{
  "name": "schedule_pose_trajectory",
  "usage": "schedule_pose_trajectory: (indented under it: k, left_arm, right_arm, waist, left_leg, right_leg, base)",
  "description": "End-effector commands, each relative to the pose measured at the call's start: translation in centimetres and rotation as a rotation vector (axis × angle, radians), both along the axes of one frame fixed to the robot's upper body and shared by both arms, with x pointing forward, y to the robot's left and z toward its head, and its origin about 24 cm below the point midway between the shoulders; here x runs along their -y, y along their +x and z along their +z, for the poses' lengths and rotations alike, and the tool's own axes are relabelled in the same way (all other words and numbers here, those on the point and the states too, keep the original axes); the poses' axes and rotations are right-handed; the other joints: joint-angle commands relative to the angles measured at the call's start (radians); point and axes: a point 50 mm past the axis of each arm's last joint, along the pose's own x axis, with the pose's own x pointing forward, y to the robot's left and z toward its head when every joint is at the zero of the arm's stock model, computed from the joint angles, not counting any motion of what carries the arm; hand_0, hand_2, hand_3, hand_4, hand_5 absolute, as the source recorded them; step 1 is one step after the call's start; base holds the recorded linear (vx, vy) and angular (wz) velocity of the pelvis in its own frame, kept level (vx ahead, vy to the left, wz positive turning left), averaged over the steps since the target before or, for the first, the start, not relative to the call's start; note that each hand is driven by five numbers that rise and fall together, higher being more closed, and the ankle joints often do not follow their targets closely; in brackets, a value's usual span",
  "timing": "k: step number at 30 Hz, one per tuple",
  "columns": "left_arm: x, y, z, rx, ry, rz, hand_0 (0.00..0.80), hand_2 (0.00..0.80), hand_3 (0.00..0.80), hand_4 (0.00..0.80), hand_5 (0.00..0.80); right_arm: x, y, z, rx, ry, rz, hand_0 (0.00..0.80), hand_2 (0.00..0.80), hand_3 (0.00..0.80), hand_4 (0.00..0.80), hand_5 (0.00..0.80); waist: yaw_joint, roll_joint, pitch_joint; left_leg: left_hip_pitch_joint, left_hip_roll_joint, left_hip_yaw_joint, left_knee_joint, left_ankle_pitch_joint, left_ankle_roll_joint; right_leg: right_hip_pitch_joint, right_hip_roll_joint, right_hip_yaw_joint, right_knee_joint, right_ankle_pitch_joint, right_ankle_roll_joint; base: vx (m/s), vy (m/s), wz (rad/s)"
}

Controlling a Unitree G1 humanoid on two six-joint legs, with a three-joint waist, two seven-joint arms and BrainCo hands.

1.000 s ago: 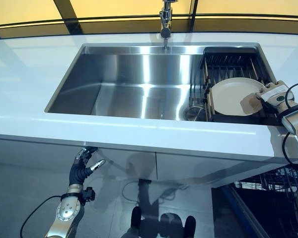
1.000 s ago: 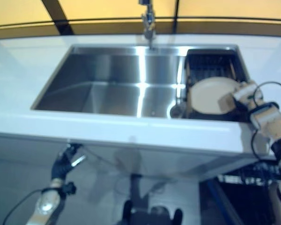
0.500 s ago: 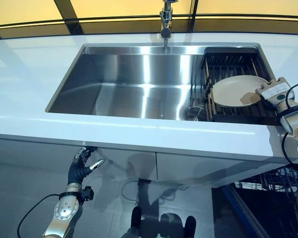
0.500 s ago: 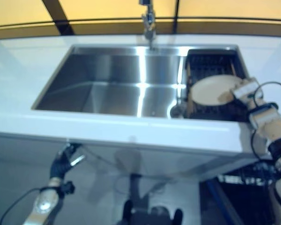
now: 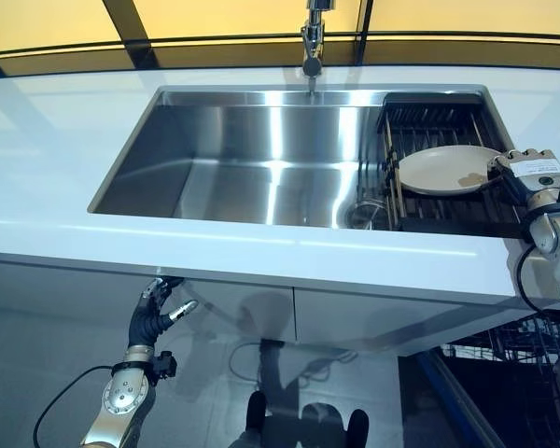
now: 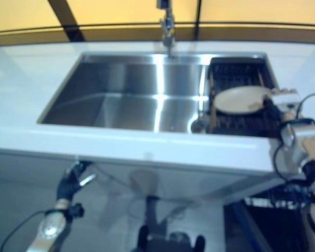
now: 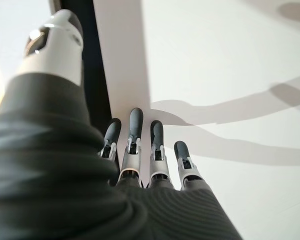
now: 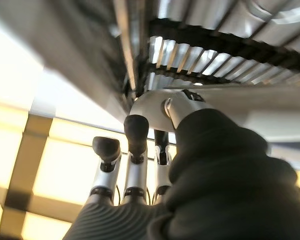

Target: Take plates into dishwasher

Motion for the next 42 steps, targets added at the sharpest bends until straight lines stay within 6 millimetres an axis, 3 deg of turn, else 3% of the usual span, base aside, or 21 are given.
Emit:
schedule_pose_trajectory:
  k: [1,11,25,30,42]
  left_arm:
    - [1.6,1.5,2.8,0.146,-0.027,-0.063,0.0,0.0,0.0,0.0,0.0]
    - [1.2,0.7,0.7,0.051,-0.037,-0.046,0.0,0.0,0.0,0.0,0.0]
    - [1.0,0.0,-0.4,-0.002,-0.024,-0.041,0.0,0.0,0.0,0.0,0.0]
    - [0.9,-0.1,-0.5,0.0,-0.024,-0.04,0.0,0.0,0.0,0.0,0.0]
    - [0.8,-0.9,-1.2,-0.023,-0.038,-0.042,0.0,0.0,0.0,0.0,0.0]
  right_arm:
    - [-1.6,0.5,-0.4,-0.031,0.151,0.106,0.8,0.8,0.8,0.8,0.8]
    - [-1.7,0.0,-0.4,-0.062,0.434,0.173,0.8,0.8,0.8,0.8,0.8]
    - [-1.4,0.0,-1.8,-0.182,0.255,0.135,0.8,0.8,0.8,0.8,0.8]
    - [-1.5,0.1,-1.7,-0.169,0.302,0.142,0.8,0.8,0.8,0.8,0.8]
    - [-0.5,-0.4,2.0,-0.057,0.543,0.175,0.8,0.8,0.8,0.8,0.8]
  waist:
    - [-0.021,-0.052,-0.001]
    - [-0.03,-0.082,-0.055]
    - [-0.005,-0.105,-0.093]
    - [-0.003,-0.104,-0.09]
    - [-0.006,-0.114,-0.11]
  left_leg:
    - [0.041,0.026,-0.018,-0.004,-0.016,0.002]
    - [0.093,0.041,-0.013,-0.004,-0.031,-0.002]
    - [0.132,0.054,-0.019,-0.004,-0.041,-0.002]
    - [0.131,0.058,-0.023,-0.004,-0.04,-0.004]
    - [0.144,0.064,-0.022,-0.004,-0.042,-0.011]
  right_leg:
    - [0.016,-0.06,0.014,0.009,0.018,0.043]
    - [0.068,-0.055,0.025,0.003,0.005,0.039]
    - [0.114,-0.054,0.015,0.001,-0.006,0.039]
    - [0.116,-0.052,0.013,0.0,-0.007,0.038]
    - [0.132,-0.051,0.007,0.0,-0.014,0.035]
  base:
    - [0.057,0.04,0.01]
    - [0.086,0.046,-0.01]
    - [0.046,0.006,-0.01]
    - [0.0,0.0,0.0]
    - [0.006,0.009,0.0]
